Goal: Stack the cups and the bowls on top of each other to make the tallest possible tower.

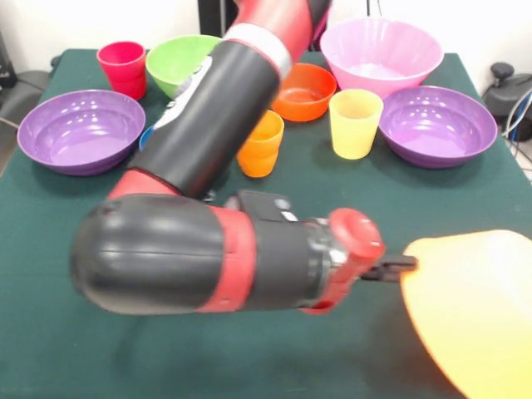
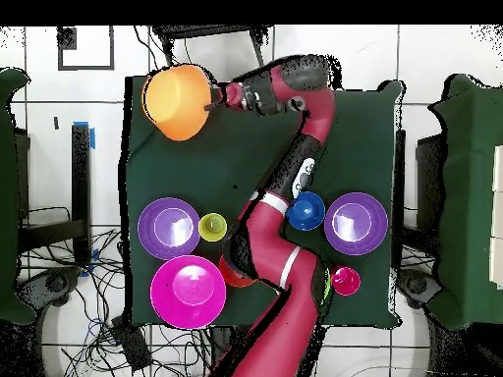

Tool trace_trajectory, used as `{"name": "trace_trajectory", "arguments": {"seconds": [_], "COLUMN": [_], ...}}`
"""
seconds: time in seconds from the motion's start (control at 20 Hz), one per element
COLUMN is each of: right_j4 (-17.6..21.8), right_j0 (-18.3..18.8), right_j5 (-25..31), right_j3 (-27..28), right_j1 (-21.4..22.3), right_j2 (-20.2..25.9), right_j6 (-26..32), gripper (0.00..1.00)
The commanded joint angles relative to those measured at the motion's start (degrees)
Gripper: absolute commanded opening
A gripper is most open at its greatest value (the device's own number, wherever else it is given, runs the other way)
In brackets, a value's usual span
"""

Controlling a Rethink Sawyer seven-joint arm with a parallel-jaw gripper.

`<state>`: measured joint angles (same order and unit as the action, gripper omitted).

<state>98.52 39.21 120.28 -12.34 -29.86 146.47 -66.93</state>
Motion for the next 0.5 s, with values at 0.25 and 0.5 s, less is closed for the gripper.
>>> {"name": "trace_trajectory", "arguments": {"seconds": [0.25, 0.5], "right_j4": [0.1, -0.4], "right_j0": [4.9, 5.5], "right_j5": [3.5, 1.5], "right_j3": [5.0, 3.9], "right_j1": [-1.0, -0.5], "right_j2": [-17.7, -21.1], "right_j6": [9.1, 8.9], "gripper": [0.00, 0.00]}}
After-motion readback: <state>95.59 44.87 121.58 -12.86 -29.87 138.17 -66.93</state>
